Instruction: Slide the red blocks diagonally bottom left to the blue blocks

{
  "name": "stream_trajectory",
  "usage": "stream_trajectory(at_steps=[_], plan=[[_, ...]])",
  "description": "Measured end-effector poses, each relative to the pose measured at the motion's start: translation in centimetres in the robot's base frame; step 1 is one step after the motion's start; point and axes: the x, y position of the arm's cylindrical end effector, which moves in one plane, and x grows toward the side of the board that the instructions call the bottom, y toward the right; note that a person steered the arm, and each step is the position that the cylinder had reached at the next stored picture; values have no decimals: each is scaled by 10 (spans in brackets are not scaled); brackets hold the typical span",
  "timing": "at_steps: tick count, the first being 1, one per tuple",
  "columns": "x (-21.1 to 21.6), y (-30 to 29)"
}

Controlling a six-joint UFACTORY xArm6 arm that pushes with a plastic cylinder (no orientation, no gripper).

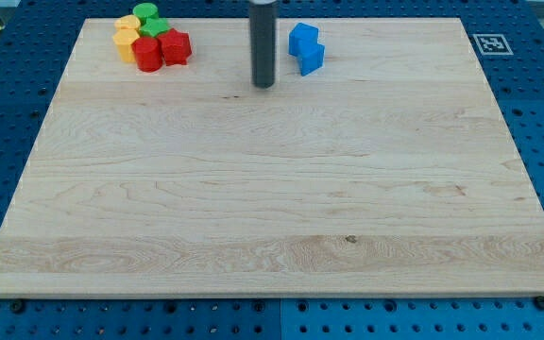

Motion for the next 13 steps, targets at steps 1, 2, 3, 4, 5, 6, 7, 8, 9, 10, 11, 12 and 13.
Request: stream_trajectory(at_steps=[1,2,3,4,5,6,7,8,9,10,11,12,13], plan=[[12,-81],[10,-170],[-23,-213],[-60,-208],[-60,-192],[-60,-158],[-60,-126],[-58,-112],[-55,-110],[-55,-110],[-51,-91],[-35,-55],[-30,-6]])
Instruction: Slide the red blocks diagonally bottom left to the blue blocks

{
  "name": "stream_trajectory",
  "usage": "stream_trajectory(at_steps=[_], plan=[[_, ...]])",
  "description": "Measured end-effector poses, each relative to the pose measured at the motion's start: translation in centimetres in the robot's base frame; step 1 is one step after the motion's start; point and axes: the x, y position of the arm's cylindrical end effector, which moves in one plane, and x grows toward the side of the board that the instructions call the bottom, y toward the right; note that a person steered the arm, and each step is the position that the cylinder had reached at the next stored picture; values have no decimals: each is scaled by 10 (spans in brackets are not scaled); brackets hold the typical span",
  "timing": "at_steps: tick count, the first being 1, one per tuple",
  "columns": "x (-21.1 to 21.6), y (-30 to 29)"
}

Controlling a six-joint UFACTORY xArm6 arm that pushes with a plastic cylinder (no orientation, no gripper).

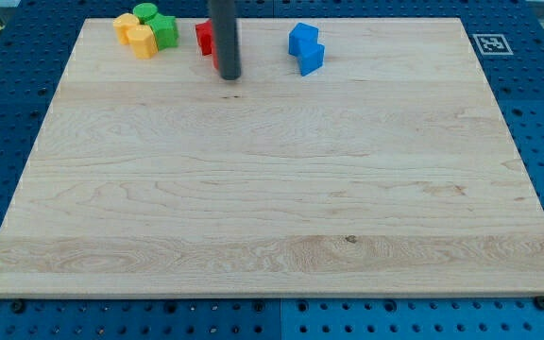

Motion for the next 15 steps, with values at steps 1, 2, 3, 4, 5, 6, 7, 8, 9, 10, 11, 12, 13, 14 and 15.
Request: stream_trajectory(at_steps=[1,2,3,4,5,6,7,8,9,10,11,12,13,14,15], plan=[[-4,35],[-16,40],[-37,40],[-65,40],[-96,37],[-116,6],[-119,-44],[-116,-61],[-112,-61],[-104,-61],[-101,-61],[-98,-57],[-77,-56],[-48,-52],[-40,-29]])
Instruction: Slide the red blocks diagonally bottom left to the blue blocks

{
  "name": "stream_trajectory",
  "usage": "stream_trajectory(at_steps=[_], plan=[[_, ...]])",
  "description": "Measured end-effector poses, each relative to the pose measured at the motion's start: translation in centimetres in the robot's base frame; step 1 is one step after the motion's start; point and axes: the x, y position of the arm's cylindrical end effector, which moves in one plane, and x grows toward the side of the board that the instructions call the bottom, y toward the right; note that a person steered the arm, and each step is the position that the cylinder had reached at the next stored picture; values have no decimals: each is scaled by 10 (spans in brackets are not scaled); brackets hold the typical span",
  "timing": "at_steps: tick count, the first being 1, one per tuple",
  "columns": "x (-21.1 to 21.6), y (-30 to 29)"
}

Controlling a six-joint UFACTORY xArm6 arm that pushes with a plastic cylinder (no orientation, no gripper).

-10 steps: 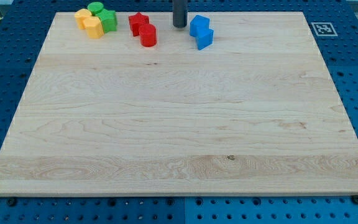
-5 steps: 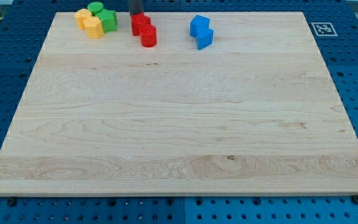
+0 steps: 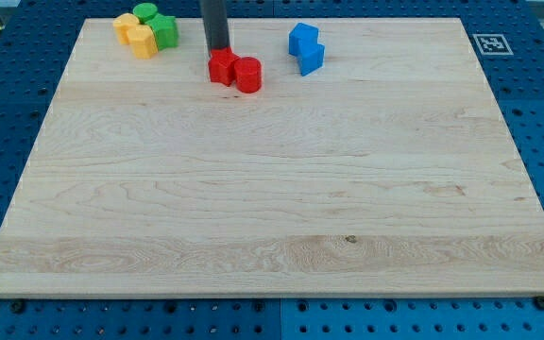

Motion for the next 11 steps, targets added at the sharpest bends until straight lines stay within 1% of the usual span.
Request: stream_trajectory(at_steps=[1,2,4,5,6,7,8,11], plan=[[0,22],[4,31],[37,31],[40,31],[40,44],[40,71],[47,79],[85,89]])
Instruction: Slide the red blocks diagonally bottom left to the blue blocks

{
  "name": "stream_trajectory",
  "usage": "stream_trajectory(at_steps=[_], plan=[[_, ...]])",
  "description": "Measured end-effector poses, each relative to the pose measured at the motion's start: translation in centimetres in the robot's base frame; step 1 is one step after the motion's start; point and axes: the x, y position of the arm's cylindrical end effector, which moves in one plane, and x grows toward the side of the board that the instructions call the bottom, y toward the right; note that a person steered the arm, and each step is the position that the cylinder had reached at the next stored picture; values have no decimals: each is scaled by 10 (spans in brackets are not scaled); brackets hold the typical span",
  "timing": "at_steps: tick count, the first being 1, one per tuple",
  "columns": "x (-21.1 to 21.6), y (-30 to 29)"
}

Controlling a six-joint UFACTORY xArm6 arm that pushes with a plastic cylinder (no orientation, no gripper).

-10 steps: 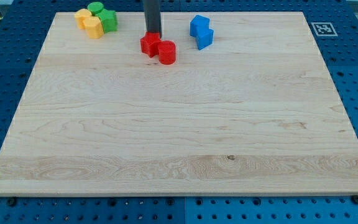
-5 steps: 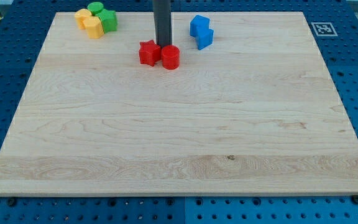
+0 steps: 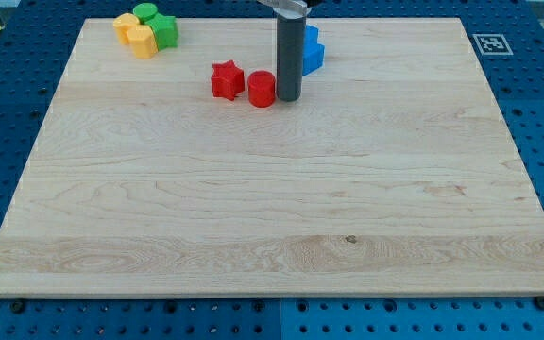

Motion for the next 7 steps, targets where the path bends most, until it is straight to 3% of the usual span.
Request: stream_trajectory(at_steps=[2,4,7], plan=[[-28,-1],[-22,-40],[49,-85]])
